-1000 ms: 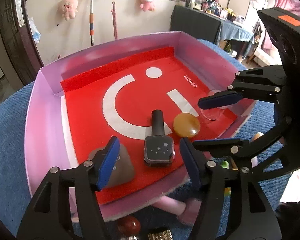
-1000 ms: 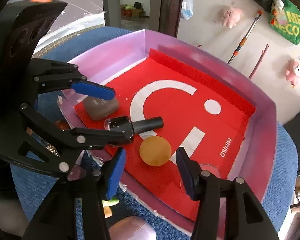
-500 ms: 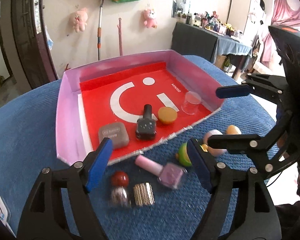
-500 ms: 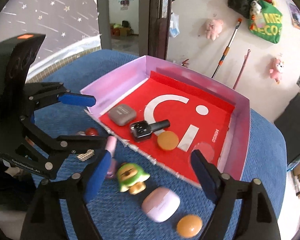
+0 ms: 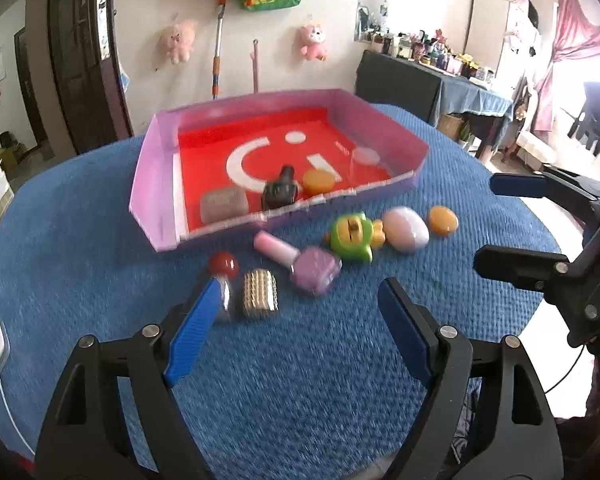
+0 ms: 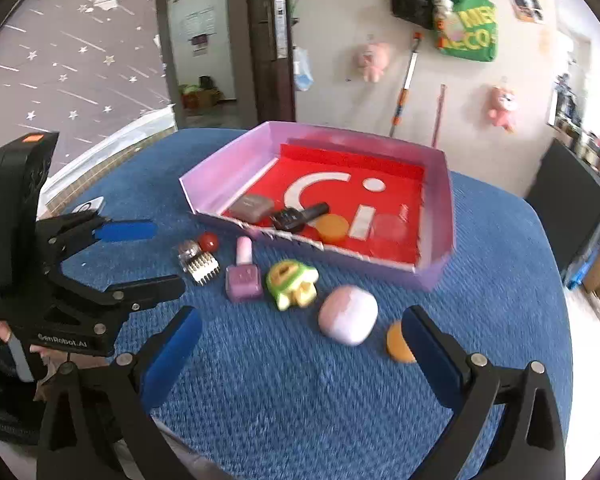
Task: Organize rigid objects
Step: 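Withdraw both tools from the box toward the remaining items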
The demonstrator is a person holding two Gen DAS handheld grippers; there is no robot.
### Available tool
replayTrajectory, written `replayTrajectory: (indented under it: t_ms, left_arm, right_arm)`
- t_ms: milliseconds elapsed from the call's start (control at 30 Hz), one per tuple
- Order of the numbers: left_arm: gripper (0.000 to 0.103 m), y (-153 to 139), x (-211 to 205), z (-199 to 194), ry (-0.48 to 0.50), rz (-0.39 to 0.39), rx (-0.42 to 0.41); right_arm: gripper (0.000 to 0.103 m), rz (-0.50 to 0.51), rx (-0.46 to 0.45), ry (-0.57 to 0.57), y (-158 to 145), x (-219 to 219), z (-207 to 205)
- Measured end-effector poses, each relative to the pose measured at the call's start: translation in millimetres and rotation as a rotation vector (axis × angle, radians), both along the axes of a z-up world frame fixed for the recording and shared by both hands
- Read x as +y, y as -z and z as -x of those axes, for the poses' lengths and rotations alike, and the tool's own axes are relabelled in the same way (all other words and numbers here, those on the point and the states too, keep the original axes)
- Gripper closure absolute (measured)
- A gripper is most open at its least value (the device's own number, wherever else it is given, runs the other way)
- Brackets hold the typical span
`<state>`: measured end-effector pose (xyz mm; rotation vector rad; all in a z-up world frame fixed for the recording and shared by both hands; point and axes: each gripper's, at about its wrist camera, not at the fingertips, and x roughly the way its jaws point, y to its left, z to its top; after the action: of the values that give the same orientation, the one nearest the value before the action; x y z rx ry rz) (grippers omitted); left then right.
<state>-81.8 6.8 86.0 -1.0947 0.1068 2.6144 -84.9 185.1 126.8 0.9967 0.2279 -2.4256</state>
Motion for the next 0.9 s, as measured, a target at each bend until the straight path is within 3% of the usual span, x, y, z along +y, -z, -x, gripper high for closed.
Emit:
replayTrajectory:
  t_ms: [267, 533, 900]
  left_arm:
    - [0.023, 27.8, -0.4, -15.1, -0.066, 0.0, -0.04]
    - [0.023, 49.8, -11.9, -16.8, -0.143, -0.018, -0.072]
    - [0.023, 49.6, -38.6, -7.9, -0.229, -0.006, -0.05]
  right_arm:
    - [0.001, 0.054, -0.015, 0.124, 29.0, 19.8, -18.9]
    - [0.001, 0.006, -0.002, 0.209, 57.6, 26.3, -22.8]
    - [0.001, -0.022, -0.01, 0.29, 74.9, 38.6, -5.0]
